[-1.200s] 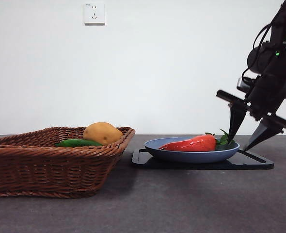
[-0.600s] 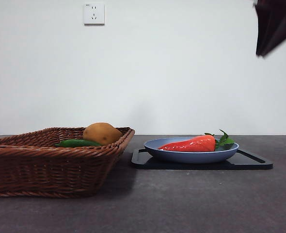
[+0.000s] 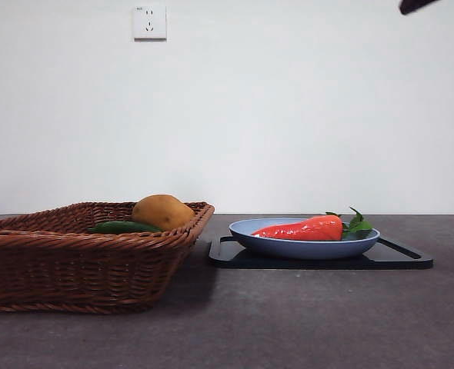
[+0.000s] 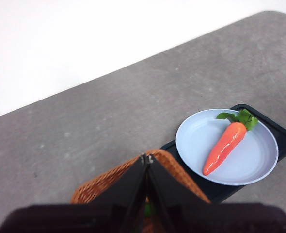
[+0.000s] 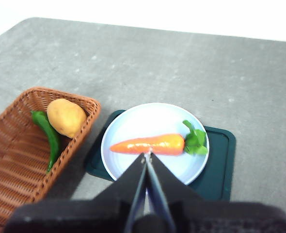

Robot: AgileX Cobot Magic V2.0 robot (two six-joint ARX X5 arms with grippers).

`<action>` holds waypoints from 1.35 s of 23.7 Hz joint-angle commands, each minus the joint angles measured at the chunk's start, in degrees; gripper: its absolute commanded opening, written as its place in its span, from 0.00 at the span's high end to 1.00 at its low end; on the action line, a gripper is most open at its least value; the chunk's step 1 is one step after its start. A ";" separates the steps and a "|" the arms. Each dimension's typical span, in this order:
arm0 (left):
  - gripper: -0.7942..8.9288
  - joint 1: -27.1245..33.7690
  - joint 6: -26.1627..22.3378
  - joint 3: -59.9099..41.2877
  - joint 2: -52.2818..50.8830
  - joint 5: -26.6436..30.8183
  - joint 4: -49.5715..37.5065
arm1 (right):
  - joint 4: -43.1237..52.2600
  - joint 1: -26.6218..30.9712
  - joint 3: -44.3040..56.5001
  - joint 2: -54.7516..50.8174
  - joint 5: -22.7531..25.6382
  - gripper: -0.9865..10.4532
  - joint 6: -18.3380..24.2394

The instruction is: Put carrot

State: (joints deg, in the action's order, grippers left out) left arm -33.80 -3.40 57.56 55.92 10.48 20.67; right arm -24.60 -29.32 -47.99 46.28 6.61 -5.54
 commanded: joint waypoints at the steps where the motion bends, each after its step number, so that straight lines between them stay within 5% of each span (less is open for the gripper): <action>1: 0.91 0.61 1.07 -9.51 -8.90 0.11 -2.73 | 5.40 -1.68 9.29 -6.47 1.51 0.91 0.00; 5: 0.91 0.83 4.26 -23.23 -25.68 0.57 -3.04 | 13.07 -3.08 23.47 -19.21 1.44 0.91 -1.22; 8: 0.91 0.83 4.61 -25.27 -32.89 -0.07 -0.68 | 12.11 -2.99 25.20 -22.47 1.51 0.91 -2.45; 26: 0.91 1.01 3.41 -25.31 -34.29 0.04 0.66 | 12.24 -2.99 25.20 -22.29 2.84 0.91 -1.92; 29: 0.91 4.76 -1.44 -25.38 -38.56 0.09 3.67 | 12.24 -3.02 25.20 -22.29 2.78 0.91 -1.92; 32: 0.91 12.31 -1.25 -26.32 -42.75 -0.11 4.35 | 12.22 -2.99 25.20 -22.29 2.82 0.91 -1.92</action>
State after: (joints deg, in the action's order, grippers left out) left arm -23.22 -3.25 31.62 13.45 10.41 25.52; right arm -13.02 -31.92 -22.30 23.88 9.19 -7.05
